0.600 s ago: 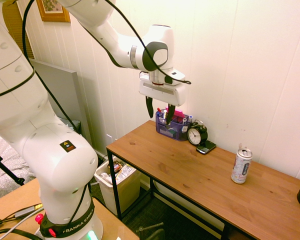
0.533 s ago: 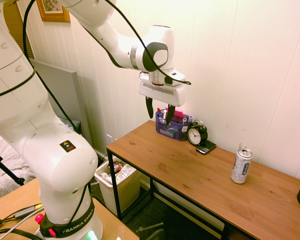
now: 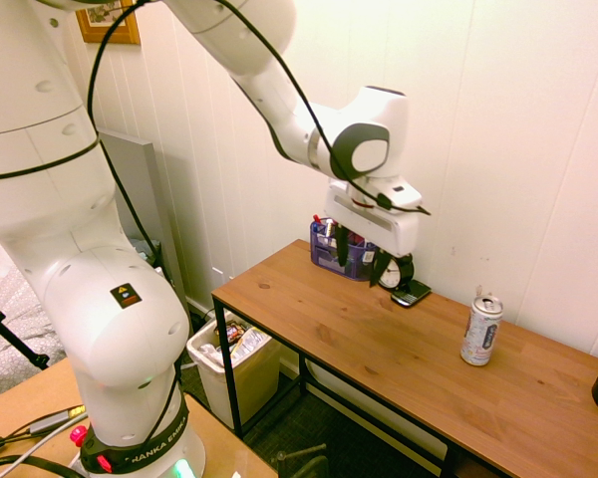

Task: Throw the can in the trash bin

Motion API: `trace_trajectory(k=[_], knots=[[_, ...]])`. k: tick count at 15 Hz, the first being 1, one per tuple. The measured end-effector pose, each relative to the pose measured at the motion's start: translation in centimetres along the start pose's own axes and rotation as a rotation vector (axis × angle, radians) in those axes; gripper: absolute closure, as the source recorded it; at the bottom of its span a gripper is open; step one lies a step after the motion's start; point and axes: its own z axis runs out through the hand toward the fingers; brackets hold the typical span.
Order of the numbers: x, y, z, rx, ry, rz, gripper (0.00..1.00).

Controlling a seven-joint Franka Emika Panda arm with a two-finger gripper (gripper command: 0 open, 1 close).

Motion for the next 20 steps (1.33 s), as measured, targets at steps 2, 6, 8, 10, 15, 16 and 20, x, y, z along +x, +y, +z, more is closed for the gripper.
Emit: trace_trajectory(k=[2,6,8,10,15,16,20], knots=[[4.7,1.1,0.7,0.0,0.0,0.087,0.0],[11.1,0.5,1.2,0.002,0.018,0.175,0.0],[13.8,0.9,2.2,-0.002,0.009,0.227,0.0],[16.4,1.9,3.9,-0.007,-0.012,0.272,0.0],[22.6,1.5,5.3,0.023,0.004,0.332,0.0],[23.3,1.2,5.2,0.023,0.005,0.334,0.0],[24.1,0.6,4.8,0.018,-0.005,0.322,1.0]])
